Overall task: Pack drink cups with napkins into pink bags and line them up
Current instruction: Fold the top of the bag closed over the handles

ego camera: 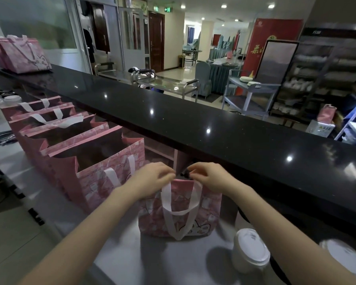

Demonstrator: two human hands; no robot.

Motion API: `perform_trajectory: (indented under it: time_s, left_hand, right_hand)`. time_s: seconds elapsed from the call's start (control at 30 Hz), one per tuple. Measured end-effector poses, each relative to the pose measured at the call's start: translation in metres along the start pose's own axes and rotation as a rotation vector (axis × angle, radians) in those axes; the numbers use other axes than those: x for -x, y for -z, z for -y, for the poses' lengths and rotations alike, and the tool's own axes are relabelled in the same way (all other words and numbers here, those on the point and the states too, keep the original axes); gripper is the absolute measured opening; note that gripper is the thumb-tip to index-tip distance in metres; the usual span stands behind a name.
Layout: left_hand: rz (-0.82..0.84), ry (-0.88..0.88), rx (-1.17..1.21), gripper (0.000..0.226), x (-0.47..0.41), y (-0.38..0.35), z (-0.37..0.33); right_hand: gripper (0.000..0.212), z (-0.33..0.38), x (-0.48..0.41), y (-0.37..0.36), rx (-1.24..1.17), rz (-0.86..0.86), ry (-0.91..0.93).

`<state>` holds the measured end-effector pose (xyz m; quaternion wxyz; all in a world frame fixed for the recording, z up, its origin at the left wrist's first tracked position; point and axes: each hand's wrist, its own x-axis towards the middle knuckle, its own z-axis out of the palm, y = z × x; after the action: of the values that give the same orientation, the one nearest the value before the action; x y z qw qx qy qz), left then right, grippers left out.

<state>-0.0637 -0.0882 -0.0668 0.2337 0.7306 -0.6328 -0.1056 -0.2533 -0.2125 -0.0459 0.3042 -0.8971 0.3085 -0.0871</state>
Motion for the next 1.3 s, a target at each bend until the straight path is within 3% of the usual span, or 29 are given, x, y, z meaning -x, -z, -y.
perform_trajectory:
  time_s: [0.1, 0.2, 0.4, 0.47, 0.6, 0.77, 0.93, 1.13, 1.3]
  left_hand:
    - [-0.053, -0.025, -0.241, 0.027, -0.005, -0.024, -0.011]
    - [-0.150, 0.007, -0.356, 0.021, -0.008, -0.040, -0.010]
    - [-0.177, 0.041, -0.420, 0.022, -0.008, -0.043, -0.007]
    - [-0.165, 0.030, -0.387, 0.024, -0.007, -0.035, -0.003]
    - [-0.036, 0.049, -0.008, 0.039, 0.011, 0.001, 0.018]
    - [-0.020, 0.096, 0.061, 0.020, 0.045, 0.020, 0.050]
    - [-0.229, 0.025, 0.035, 0.013, 0.053, 0.008, 0.053]
    - [-0.319, -0.045, 0.049, 0.003, 0.055, -0.004, 0.053]
    - [-0.308, -0.051, 0.163, 0.014, 0.060, -0.007, 0.050]
  right_hand:
    - [0.026, 0.009, -0.003, -0.019, 0.262, 0.029, 0.029]
    - [0.018, 0.010, -0.005, -0.030, 0.465, -0.075, 0.035]
    - [0.016, 0.005, -0.009, -0.041, 0.491, -0.152, 0.093]
    - [0.016, 0.001, -0.010, -0.034, 0.400, -0.142, 0.102]
    - [0.031, -0.017, -0.005, 0.001, 0.059, -0.060, 0.020]
    - [0.027, -0.037, 0.007, 0.029, 0.120, 0.053, -0.051]
    - [0.018, -0.027, -0.004, 0.012, 0.315, -0.109, -0.055]
    - [0.021, -0.022, -0.013, -0.006, 0.435, -0.236, -0.095]
    - [0.024, -0.025, -0.012, -0.016, 0.204, -0.359, -0.174]
